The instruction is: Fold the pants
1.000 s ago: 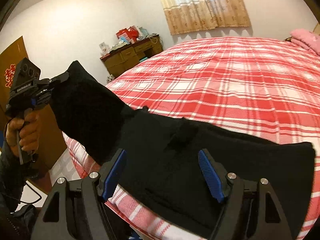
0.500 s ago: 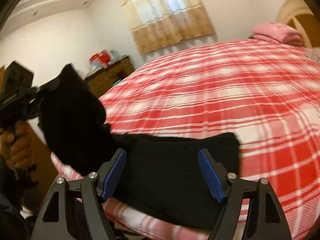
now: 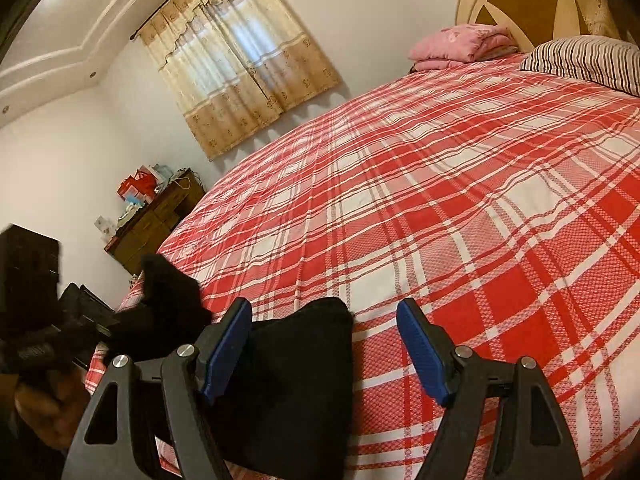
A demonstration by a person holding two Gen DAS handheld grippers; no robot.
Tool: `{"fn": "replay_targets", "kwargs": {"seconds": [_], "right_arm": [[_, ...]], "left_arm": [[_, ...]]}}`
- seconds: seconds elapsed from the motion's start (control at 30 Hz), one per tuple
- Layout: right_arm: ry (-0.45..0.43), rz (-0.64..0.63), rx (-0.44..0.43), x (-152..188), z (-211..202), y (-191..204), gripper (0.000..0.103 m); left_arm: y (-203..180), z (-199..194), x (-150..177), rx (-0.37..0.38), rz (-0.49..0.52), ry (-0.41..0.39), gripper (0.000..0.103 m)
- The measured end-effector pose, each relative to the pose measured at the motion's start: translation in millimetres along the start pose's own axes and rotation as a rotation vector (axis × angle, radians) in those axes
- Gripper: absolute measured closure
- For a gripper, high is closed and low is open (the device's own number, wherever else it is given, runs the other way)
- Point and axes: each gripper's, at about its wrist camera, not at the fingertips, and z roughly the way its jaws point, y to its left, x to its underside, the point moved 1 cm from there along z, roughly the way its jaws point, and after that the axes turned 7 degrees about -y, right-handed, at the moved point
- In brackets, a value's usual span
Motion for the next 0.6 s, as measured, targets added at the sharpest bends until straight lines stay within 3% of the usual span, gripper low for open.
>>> {"fn": "replay_targets", "kwargs": {"seconds": [0.13,0.3,0.37,0.53,0.6], "right_arm": [[0.011,-0.005,-0.006,5,0,1,0.027],[0.008,0.015,0.007,7,1,-6,0.027],[-0.001,0.027,0.015,5,-1,-10,0.027],[-0.019,0.025,0.012,2,-5,-9,0.027],[-0.02,0.005,0.011,2,-6,-4,0.027]], "left_arm": [[-6,21,11,-0.09,0.072,0.023,0.09],[-22,29,17,-0.056,0.075,0.0,0.085],[-33,27,19,-0.016,0.094,0.0,0.076],[-42,1,25,-0.077,0.169,-0.045,0.04],[-36,-14,27,-0.092,0.158,-0.081,0.034]]}}
